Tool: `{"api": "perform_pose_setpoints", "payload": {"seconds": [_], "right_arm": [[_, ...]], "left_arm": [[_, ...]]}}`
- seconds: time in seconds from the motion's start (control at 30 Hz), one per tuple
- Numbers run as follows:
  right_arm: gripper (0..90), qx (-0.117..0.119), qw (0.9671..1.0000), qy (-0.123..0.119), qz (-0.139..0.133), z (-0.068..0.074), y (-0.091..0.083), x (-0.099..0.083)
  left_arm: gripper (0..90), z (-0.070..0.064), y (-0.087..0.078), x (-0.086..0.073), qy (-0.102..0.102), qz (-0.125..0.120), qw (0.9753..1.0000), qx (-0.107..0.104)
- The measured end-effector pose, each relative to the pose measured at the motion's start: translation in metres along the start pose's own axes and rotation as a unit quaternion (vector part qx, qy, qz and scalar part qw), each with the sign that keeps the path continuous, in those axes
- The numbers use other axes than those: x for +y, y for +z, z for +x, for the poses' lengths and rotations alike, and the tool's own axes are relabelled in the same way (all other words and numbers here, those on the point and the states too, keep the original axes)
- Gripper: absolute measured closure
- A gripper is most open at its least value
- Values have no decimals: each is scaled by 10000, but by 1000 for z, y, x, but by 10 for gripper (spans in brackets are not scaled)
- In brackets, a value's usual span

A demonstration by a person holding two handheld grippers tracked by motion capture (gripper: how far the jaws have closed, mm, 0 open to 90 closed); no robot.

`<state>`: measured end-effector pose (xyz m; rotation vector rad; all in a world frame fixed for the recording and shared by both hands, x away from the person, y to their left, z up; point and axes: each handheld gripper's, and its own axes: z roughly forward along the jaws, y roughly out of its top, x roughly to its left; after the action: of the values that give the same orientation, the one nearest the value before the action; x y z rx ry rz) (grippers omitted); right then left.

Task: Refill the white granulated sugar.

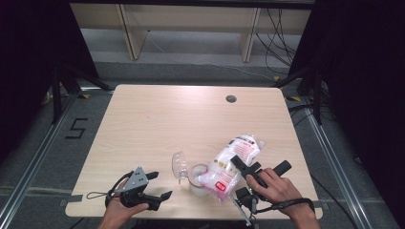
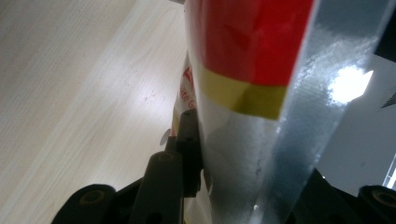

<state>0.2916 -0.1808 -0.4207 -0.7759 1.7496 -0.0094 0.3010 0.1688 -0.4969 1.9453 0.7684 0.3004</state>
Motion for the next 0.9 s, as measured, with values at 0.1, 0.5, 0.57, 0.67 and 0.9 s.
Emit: {"api": "perform_pose_setpoints", "payload": {"seconds": [0.1,0.5,0.57,0.67,0.9], "right_arm": [[734,-14,9999,124,46,2,-1,-1],[737,11,9999,110,70,2,-1,-1],[737,23,10000,69,59,1,-1,0],[737,22,10000,-3,5,0,0,0],[739,19,9999,123,54,2,0,-1]], "left_arm": [[154,0,0,0,-1,-3,10000,-1],[154,0,0,0,0,-1,10000,-3],[154,0,0,0,2,0,10000,-4],[154,0,0,0,-2,-3,10000,-3],[154,0,0,0,-3,-2,10000,-5]]}}
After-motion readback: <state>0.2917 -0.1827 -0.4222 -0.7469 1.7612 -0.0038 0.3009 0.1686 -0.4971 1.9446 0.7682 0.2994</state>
